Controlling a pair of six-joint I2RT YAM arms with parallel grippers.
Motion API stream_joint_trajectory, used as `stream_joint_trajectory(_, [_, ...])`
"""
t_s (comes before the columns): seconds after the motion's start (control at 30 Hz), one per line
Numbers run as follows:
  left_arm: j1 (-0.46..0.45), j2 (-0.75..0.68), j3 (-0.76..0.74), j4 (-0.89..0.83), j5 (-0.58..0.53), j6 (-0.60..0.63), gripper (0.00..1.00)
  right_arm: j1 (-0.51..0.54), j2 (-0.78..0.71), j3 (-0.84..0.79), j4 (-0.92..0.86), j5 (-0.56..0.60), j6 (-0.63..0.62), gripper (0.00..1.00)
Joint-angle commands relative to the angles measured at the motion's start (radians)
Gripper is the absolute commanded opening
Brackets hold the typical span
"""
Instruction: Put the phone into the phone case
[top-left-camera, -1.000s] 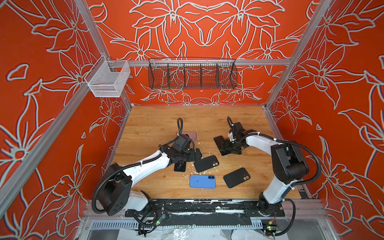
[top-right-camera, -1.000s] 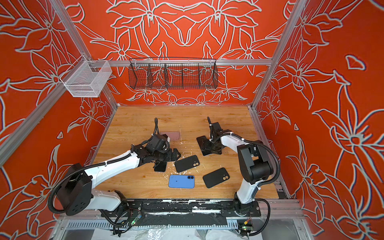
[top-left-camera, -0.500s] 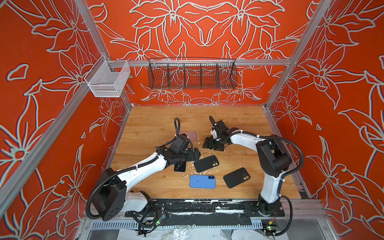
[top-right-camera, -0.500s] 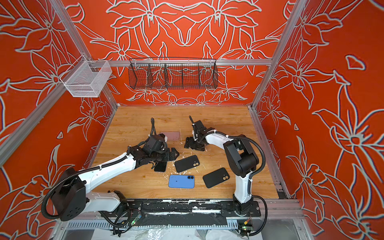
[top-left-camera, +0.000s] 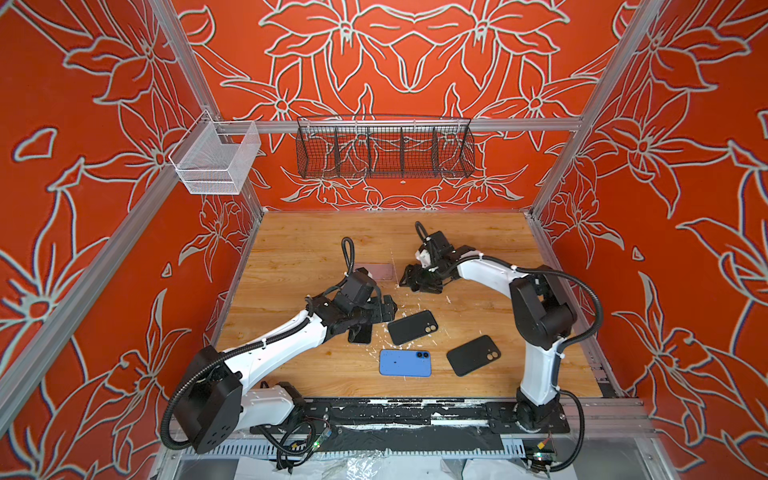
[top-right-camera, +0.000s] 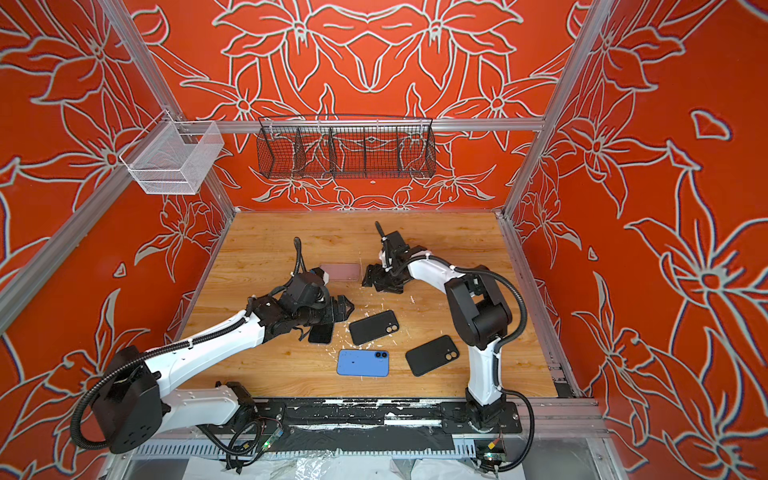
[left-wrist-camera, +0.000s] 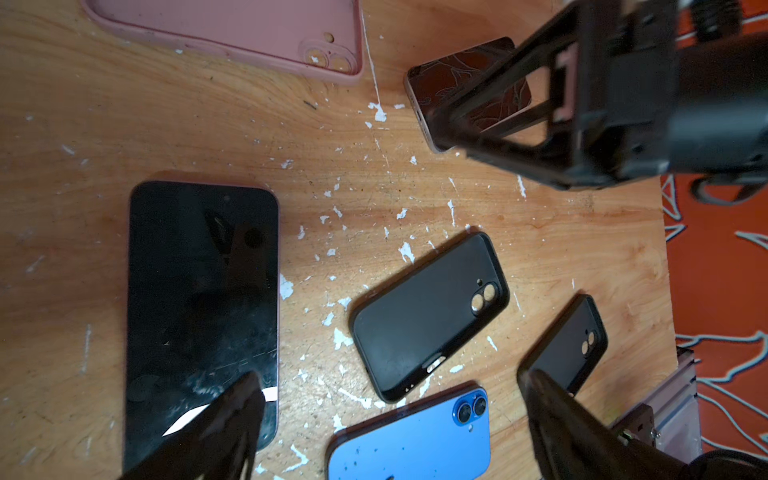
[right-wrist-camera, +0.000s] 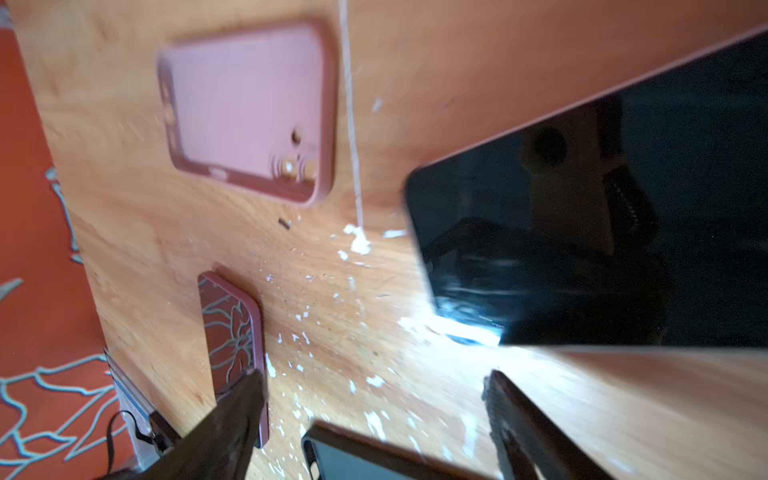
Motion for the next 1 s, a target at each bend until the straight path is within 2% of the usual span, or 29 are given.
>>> stream_joint_trajectory(0.0, [0.005, 0.050, 0.049, 0.046, 0.011, -0.002, 0.97, -0.091, -0.090, -0.014, -0.060, 0.033, -0.049, 0.85])
stream_joint_trajectory(0.17, [0.012, 0.157, 0.097, 0.099, 0.034, -0.046, 0.97, -0.164, -0.029, 0.054, -0.093, -0.010, -0.109, 0.85])
stream_joint_trajectory(0.43, [0.054, 0.353, 0.128, 0.284, 0.167, -0.126, 0.99, -0.217, 0.078, 0.164, -0.127, -0.044, -0.155, 0.86])
stream_joint_trajectory(0.97, [0.075, 0.605, 0.256, 0.424, 0.197, -0.153, 0.99, -0.269, 0.186, 0.181, -0.096, -0.095, -0.182, 0.85])
